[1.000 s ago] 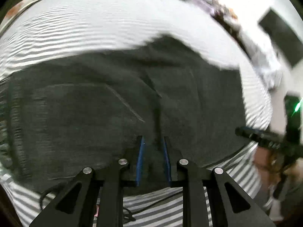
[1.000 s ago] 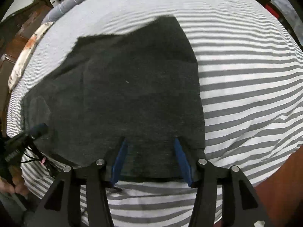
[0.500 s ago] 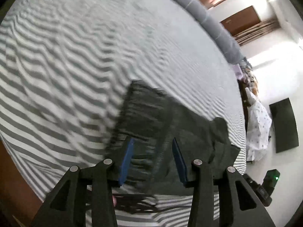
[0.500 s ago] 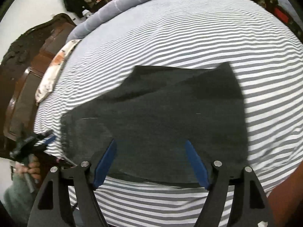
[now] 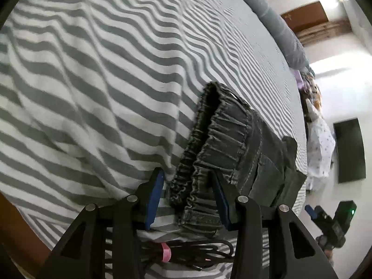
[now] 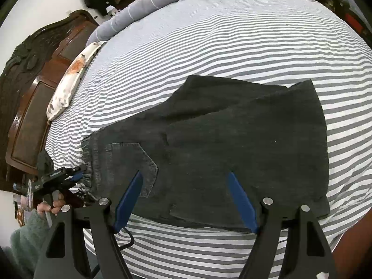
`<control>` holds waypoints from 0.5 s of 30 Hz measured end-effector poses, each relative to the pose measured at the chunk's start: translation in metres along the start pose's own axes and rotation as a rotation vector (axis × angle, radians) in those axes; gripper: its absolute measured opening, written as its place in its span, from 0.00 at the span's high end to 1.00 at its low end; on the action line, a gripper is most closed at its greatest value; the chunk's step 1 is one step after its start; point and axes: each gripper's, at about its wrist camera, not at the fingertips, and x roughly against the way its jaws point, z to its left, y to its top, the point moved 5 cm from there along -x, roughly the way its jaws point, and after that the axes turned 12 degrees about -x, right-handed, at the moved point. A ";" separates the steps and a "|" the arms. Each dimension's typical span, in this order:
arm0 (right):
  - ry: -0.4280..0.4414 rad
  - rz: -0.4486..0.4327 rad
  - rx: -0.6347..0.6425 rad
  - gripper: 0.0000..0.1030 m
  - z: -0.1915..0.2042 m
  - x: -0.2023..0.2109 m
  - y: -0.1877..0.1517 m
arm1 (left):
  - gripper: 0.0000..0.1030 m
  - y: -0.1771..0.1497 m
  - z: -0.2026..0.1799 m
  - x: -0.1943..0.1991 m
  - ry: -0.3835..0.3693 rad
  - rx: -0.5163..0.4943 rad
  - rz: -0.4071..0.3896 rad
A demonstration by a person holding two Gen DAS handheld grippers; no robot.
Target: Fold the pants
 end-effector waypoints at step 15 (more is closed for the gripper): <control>0.011 0.007 -0.024 0.28 -0.003 -0.008 -0.007 | 0.52 -0.004 -0.009 -0.003 -0.048 -0.012 -0.001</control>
